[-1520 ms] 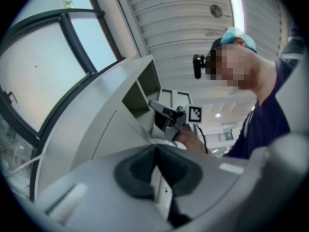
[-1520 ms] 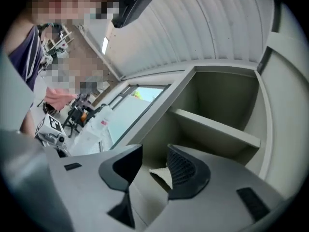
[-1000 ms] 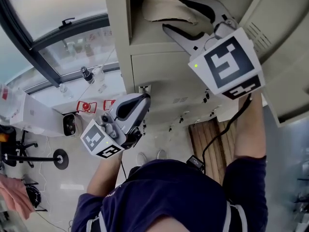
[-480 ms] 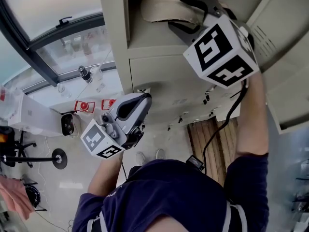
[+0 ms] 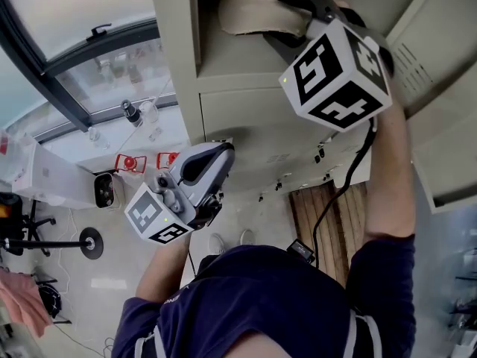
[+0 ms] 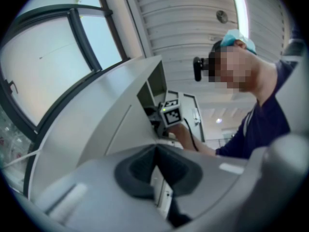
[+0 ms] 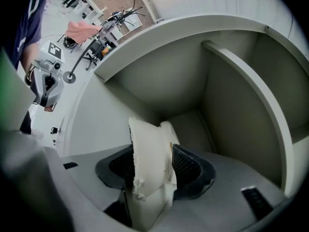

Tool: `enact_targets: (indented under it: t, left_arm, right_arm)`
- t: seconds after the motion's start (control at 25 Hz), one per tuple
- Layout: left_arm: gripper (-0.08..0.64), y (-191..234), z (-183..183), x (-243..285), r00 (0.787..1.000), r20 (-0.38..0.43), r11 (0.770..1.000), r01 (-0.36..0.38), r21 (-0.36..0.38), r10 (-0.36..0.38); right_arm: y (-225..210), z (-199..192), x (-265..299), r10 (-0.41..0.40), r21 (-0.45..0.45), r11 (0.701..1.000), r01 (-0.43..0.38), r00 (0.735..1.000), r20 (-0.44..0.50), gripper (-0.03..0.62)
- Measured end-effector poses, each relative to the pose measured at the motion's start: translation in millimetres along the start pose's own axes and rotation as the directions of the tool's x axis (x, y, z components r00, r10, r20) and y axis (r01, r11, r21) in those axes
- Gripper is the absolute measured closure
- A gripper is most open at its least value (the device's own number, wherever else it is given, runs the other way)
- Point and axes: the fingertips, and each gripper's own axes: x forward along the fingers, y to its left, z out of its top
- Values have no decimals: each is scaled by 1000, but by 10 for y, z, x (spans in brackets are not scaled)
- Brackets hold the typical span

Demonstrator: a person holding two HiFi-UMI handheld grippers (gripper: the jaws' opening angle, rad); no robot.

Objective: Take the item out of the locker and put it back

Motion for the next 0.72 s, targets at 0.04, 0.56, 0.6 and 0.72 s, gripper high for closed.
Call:
enact_targets:
  t: [0.04, 0.56, 0.6, 0.72]
  left_arm:
    - [558, 10, -4, 4, 1000, -1, 1000, -1, -1, 1]
    - [557, 15, 11, 35, 1000, -12, 1000, 6, 8, -6]
    - [557, 13, 9, 37, 1000, -13, 1000, 5, 9, -5]
    - [558, 9, 13, 29, 1000, -16, 1000, 2, 9, -2]
  right_arm:
    - [-7, -11, 17, -3, -1, 1000, 3, 1000, -2, 374]
    - [-194, -10, 46, -116, -14, 993, 116, 993, -16, 540]
    - [-216, -16, 43, -132, -22, 991, 132, 991, -19, 545]
    - [-313, -23, 15, -193, -42, 980, 192, 981, -25, 562]
